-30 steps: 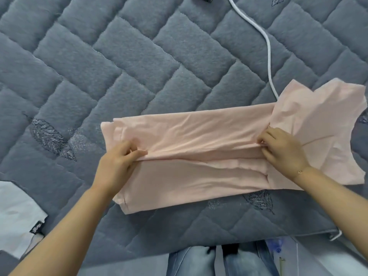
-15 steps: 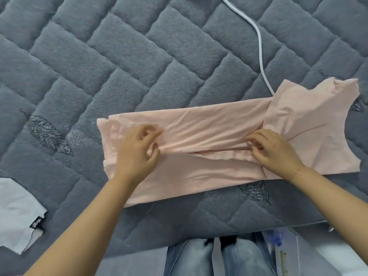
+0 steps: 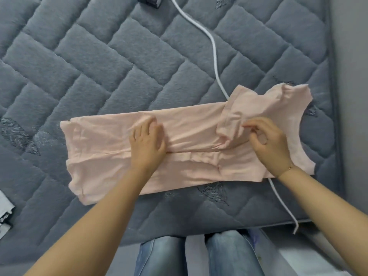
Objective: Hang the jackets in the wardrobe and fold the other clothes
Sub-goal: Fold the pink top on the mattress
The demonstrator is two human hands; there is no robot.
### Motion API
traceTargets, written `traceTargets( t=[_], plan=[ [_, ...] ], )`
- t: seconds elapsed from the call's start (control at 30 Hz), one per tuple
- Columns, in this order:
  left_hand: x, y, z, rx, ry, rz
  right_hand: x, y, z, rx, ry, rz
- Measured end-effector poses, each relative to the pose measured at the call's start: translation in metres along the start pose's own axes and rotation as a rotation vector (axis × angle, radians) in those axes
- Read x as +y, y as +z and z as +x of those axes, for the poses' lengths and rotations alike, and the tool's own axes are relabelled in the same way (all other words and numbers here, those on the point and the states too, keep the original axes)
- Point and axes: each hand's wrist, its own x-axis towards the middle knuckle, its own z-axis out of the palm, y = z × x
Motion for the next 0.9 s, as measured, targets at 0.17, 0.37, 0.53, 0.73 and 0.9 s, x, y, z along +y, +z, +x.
traceTargets(
  t=[0.17,0.37,0.53,0.73,0.9],
  plan=[
    [0.135,0.029,0.01,-0.114,-0.276,-0.58,0.044,-0.066,0.04,0.092,-0.004,-0.067],
    [0.188,0.069,0.039,-0.107,-0.507,-0.775,0.083,-0.067,0.087,-0.454,-0.048,-0.283],
    [0.188,0.059,0.021,-0.01,-0.062,-0.613,0.102,-0.064,0.06,-0.202,-0.117,-0.161],
    [0.205,0.059,-0.021,-0.357,0.217,-0.513,0.135,-0.083,-0.008,-0.191,-0.072,-0.16],
    [0.206,0.064,-0.023,-0.497,0.23,-0.425,0.143,-0.079,-0.024,-0.364,0.01,-0.245]
  ],
)
